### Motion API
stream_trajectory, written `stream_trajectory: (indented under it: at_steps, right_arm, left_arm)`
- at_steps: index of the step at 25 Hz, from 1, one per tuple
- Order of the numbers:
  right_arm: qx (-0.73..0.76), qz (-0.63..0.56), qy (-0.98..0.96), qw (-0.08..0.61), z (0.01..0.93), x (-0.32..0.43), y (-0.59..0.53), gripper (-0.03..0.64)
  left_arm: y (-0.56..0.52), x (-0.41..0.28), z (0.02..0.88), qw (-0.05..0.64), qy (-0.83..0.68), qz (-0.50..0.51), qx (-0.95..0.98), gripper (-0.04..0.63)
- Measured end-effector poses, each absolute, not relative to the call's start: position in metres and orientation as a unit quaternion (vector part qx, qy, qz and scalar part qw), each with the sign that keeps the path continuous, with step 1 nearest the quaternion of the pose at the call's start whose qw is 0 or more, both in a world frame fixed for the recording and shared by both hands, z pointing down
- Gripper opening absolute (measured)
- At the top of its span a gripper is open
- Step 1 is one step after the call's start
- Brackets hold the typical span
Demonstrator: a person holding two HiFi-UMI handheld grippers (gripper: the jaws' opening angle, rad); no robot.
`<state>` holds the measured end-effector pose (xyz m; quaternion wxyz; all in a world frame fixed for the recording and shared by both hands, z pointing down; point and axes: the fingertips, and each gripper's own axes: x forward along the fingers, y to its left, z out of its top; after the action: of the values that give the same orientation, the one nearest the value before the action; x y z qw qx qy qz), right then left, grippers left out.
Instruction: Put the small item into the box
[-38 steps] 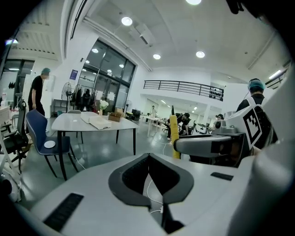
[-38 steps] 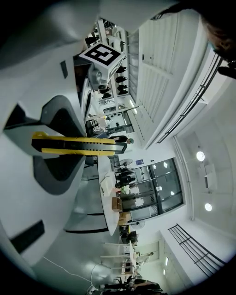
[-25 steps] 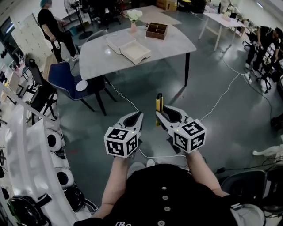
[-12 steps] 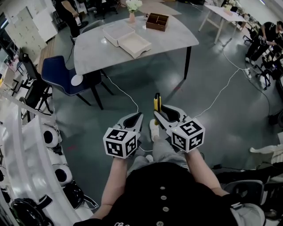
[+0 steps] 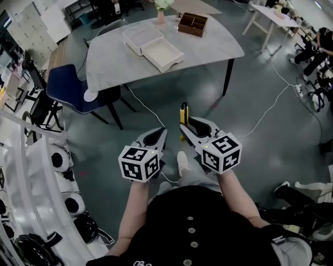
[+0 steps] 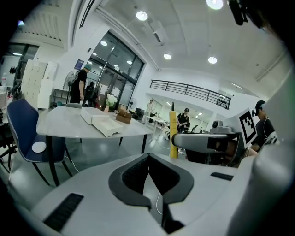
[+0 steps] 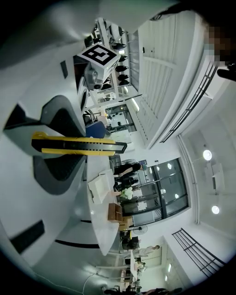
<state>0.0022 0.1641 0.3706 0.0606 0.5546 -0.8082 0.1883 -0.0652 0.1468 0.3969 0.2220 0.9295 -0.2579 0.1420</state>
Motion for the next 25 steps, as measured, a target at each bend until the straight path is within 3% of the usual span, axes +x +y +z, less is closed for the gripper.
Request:
stream_trajectory:
  at_steps: [15, 25]
  right_arm:
    - [0.507, 0.182, -0.840, 0.066, 0.371, 0.082, 0.025, 0.123]
    - [0.497, 0.201, -0.842, 0.061, 0.385, 0.118, -0.017, 0.123]
  left_arm:
    - [0.003, 0.016, 0.390, 0.214, -0.306, 0.133, 0.918, 0.018]
    - [-0.034, 0.030, 0.410, 0.240, -0.333, 0.149, 0.900, 0.018]
